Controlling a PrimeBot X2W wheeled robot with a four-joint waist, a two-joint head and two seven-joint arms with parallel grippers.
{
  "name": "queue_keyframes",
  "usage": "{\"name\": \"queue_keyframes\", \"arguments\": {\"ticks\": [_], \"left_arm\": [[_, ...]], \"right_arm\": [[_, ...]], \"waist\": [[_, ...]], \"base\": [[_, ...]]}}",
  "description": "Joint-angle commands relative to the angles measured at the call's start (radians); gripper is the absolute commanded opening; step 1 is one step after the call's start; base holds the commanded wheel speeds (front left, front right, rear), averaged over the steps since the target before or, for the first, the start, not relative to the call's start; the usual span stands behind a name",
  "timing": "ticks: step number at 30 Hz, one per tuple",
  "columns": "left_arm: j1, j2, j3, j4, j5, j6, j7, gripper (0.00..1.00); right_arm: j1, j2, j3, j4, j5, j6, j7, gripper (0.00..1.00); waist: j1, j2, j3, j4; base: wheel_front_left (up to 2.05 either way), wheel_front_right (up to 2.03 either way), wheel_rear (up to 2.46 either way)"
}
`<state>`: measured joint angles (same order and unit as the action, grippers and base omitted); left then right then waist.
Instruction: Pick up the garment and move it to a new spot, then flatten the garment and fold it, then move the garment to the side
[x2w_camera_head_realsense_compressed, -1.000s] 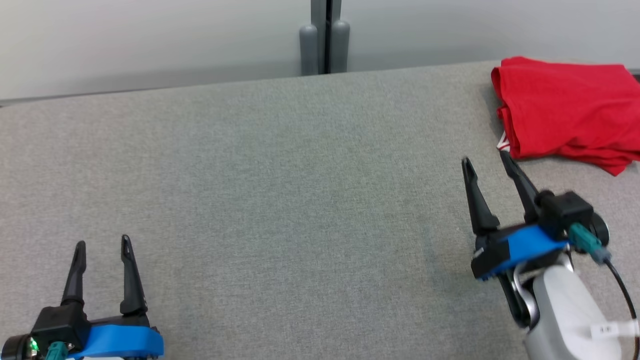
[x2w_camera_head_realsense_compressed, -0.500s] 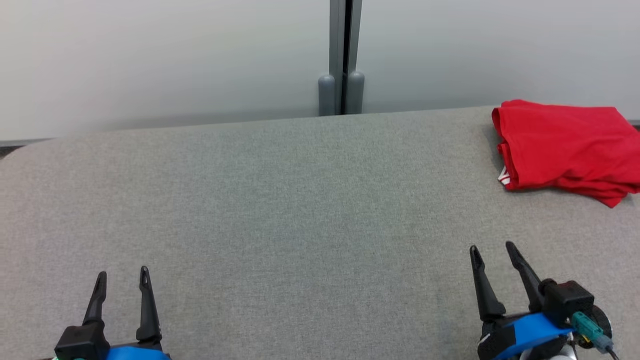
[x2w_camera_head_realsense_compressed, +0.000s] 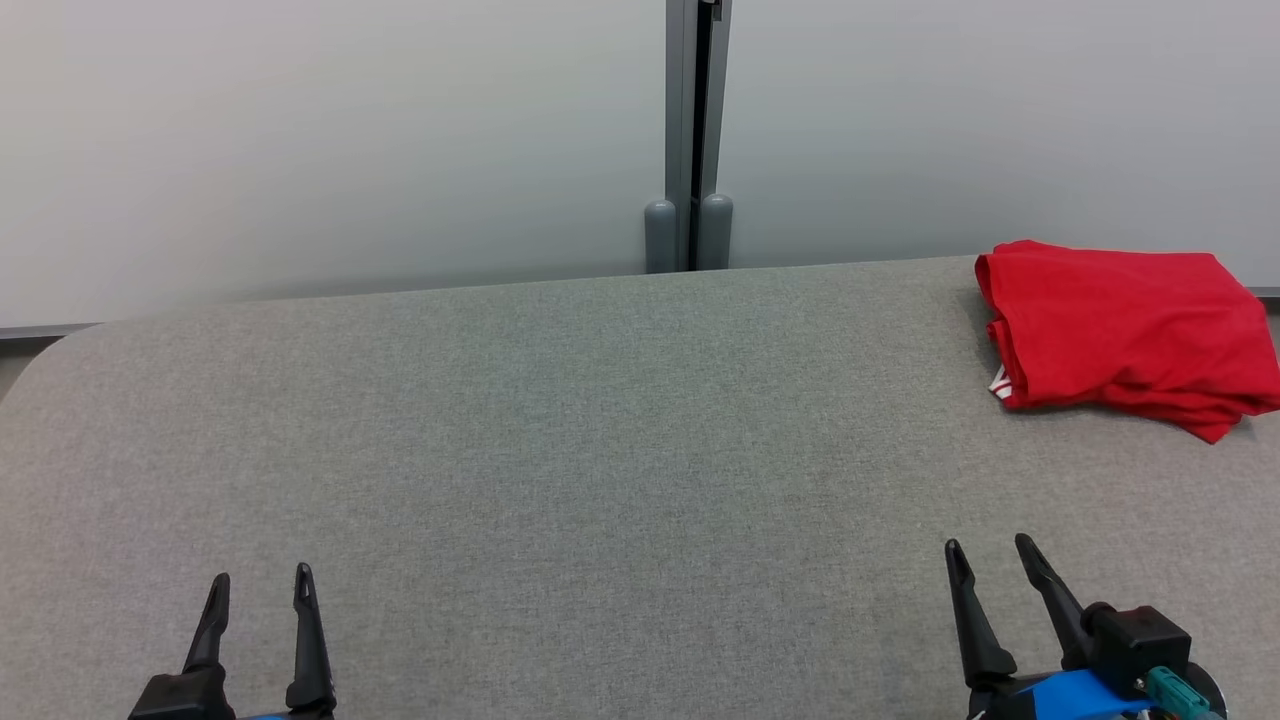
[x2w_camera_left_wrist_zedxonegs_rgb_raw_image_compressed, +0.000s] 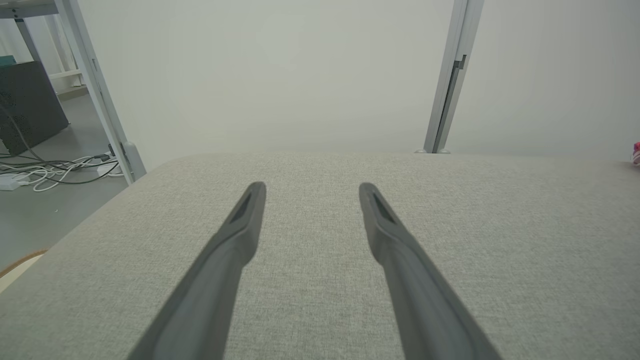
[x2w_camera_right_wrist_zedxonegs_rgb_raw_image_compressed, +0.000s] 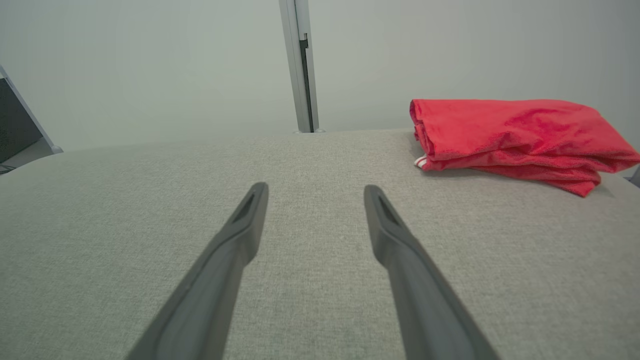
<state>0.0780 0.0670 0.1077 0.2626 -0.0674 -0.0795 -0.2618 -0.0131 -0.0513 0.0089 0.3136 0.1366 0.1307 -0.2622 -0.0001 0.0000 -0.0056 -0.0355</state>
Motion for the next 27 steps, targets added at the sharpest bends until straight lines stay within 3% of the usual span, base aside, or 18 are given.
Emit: {"name": "queue_keyframes", "arguments": {"ticks": [1,23,24,27], "left_arm": [[-0.004,0.001,-0.005,0.002,0.006,0.001,-0.004,1.0],[-0.012,0.009,0.004,0.011,0.003,-0.005,-0.004,1.0],[-0.002,0.002,0.005,0.013,0.005,-0.002,0.0,0.0],[0.003,-0.008,0.008,0.041,0.0,-0.001,0.009,0.0]], "right_arm": [[0.018,0.0,-0.002,-0.002,0.004,0.0,-0.003,1.0],[0.008,0.001,0.007,0.005,0.014,0.0,-0.003,1.0],[0.002,0.0,0.008,0.004,0.009,0.0,0.0,0.0],[0.003,0.002,0.008,0.027,0.015,0.0,0.005,0.0]], "waist": [[0.0001,0.0,-0.001,0.0],[0.0001,0.0,-0.001,-0.003],[0.0001,0.0,-0.001,-0.003],[0.0001,0.0,-0.001,-0.003]], "base": [[0.0,0.0,0.0],[0.0,0.0,0.0],[0.0,0.0,0.0],[0.0,0.0,0.0]]}}
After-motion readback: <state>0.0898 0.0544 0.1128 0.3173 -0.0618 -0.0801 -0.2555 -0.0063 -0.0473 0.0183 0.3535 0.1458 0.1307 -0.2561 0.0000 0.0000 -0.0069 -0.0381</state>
